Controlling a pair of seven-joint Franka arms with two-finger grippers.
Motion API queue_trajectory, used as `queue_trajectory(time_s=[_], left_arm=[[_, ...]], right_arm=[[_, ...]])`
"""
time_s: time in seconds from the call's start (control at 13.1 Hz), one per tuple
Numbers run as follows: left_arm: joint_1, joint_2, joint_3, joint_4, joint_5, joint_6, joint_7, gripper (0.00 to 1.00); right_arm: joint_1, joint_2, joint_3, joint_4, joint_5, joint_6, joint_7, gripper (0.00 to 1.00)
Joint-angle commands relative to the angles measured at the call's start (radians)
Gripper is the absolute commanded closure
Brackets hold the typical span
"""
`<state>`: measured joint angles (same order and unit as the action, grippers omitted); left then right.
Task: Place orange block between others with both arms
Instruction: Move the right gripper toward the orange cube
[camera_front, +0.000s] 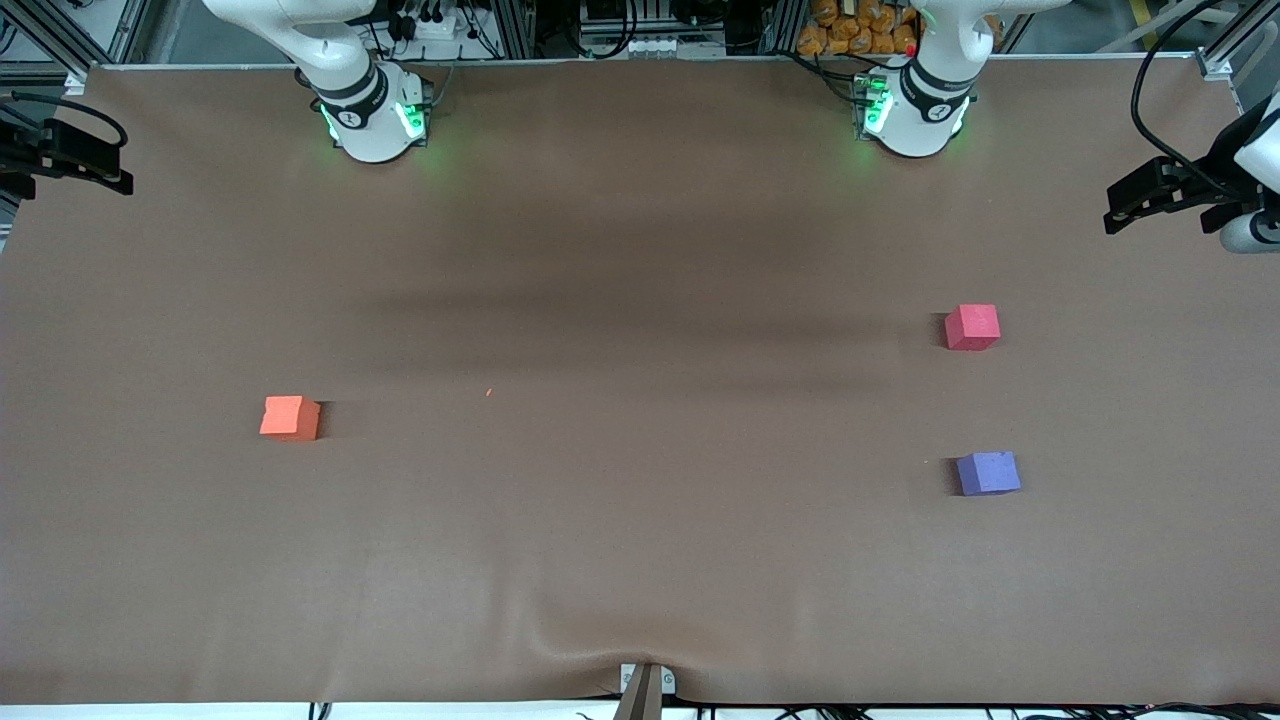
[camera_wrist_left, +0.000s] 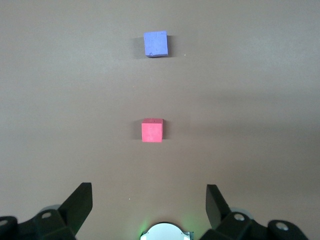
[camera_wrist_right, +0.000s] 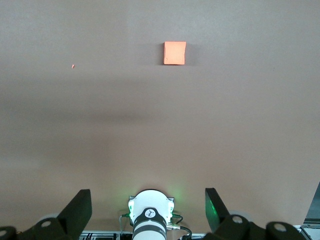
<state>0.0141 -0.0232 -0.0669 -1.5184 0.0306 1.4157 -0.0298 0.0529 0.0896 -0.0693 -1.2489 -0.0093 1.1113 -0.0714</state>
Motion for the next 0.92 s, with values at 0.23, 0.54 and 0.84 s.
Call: queue_trajectory(time_s=[0.23,0.54,0.84], left_arm=[[0.007,0.006,-0.004,0.018,0.009,-0.014,0.018,0.0],[0.007,0.009,-0.004,0.034,0.002,-0.014,0.019,0.0],[0.004,0.015,-0.004,0.027,-0.001,-0.008,0.005,0.0]], right_arm=[[0.001,-0.017,0.005,-0.003,0.012,-0.008,0.013,0.0],[-0.005,0.001,-0.001,-0.029,0.014,0.072,0.013,0.0],[-0.007,0.05,-0.001,-0.121,0.014,0.198,0.013,0.0]])
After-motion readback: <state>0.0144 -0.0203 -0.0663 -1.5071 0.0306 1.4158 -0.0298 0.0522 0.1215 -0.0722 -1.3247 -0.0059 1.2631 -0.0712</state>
